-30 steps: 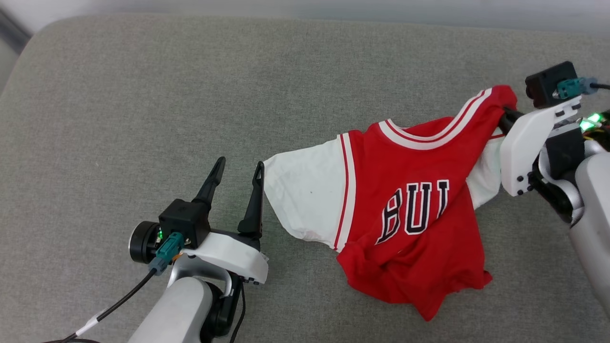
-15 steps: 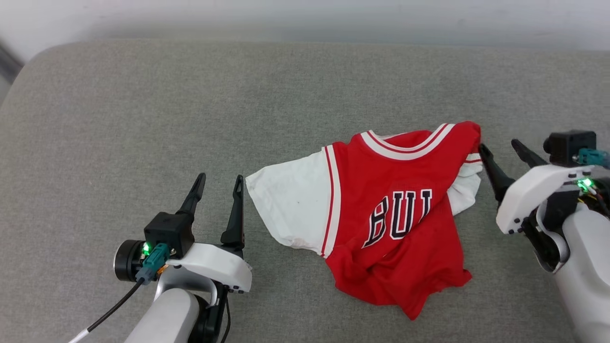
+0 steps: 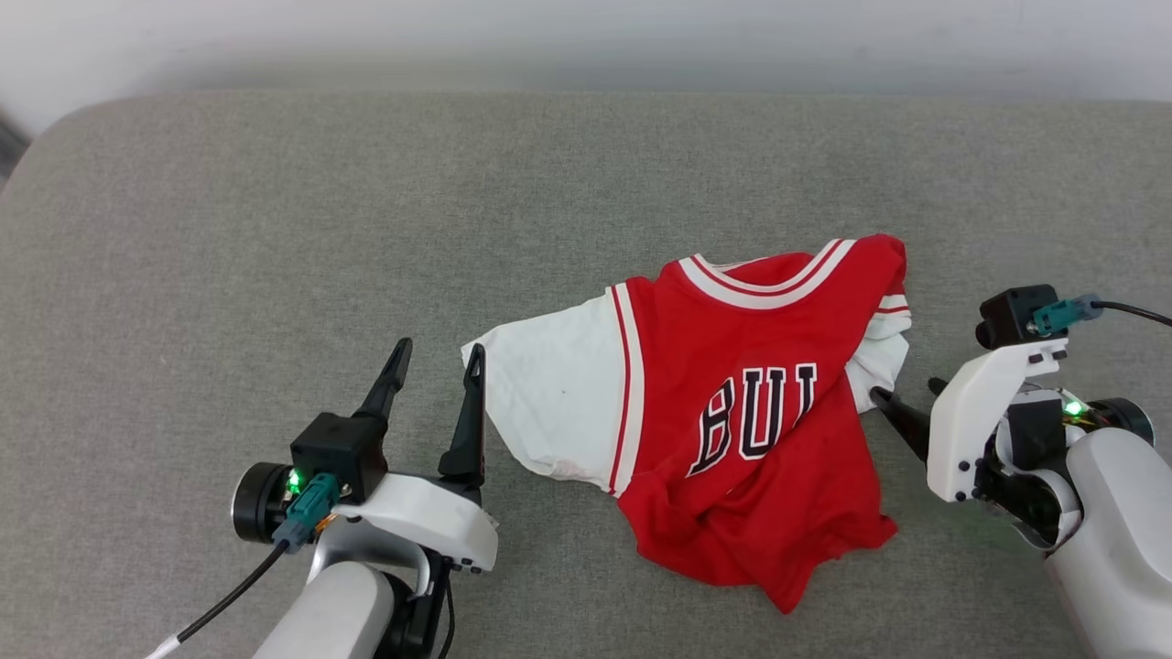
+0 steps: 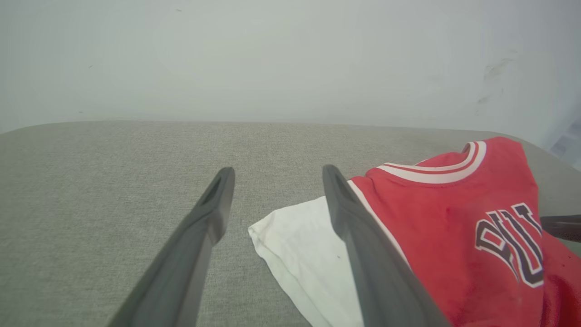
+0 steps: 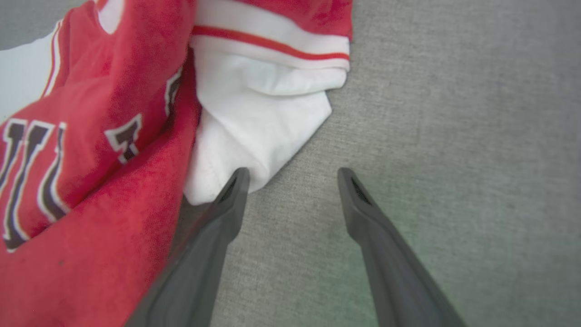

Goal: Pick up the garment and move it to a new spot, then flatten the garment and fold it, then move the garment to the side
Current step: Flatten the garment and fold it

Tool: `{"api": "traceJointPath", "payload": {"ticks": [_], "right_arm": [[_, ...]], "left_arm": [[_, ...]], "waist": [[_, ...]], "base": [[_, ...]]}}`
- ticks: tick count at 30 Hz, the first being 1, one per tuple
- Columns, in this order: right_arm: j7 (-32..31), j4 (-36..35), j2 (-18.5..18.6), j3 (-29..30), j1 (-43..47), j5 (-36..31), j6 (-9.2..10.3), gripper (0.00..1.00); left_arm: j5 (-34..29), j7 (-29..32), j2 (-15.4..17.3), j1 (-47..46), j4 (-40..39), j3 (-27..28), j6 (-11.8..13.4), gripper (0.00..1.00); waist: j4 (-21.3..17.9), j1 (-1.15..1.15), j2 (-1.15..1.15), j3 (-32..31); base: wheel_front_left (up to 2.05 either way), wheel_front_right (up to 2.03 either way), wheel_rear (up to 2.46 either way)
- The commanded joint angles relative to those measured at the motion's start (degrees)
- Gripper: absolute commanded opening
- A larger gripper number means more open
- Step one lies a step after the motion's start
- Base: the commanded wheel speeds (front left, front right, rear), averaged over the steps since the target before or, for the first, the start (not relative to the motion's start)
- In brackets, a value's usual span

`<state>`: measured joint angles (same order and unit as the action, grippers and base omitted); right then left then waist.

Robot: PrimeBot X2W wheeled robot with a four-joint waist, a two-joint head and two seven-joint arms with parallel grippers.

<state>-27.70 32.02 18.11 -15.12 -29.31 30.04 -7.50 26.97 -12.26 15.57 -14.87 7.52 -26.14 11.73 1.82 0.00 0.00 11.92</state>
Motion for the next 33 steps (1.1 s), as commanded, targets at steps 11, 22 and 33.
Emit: {"api": "traceJointPath", "payload": {"ticks": [11,22,33], "right_arm": [[-6.61,8.07,-4.5,-1.36,-0.41,0.75,-0.06,0.0],[2.68,-0.84,2.14,5.02,-2.02,-5.77,0.02,0.0],[-1.93,-3.13,-1.6,20.03,13.6,-9.3,0.03,0.09]], "left_arm": [[-0.23,-0.11,-0.64,-2.5,1.07,-1.2,-0.57,1.0],[1.06,-0.25,0.84,1.01,1.32,0.32,0.89,1.0],[2.51,0.3,1.57,4.16,0.38,1.3,2.23,1.0]], "waist": [[2.13,0.0,0.0,2.44],[-2.02,0.0,0.0,-1.61],[-4.33,0.0,0.0,-4.1]], "base": [[0.0,0.0,0.0],[0.0,0.0,0.0],[0.0,0.0,0.0]]}}
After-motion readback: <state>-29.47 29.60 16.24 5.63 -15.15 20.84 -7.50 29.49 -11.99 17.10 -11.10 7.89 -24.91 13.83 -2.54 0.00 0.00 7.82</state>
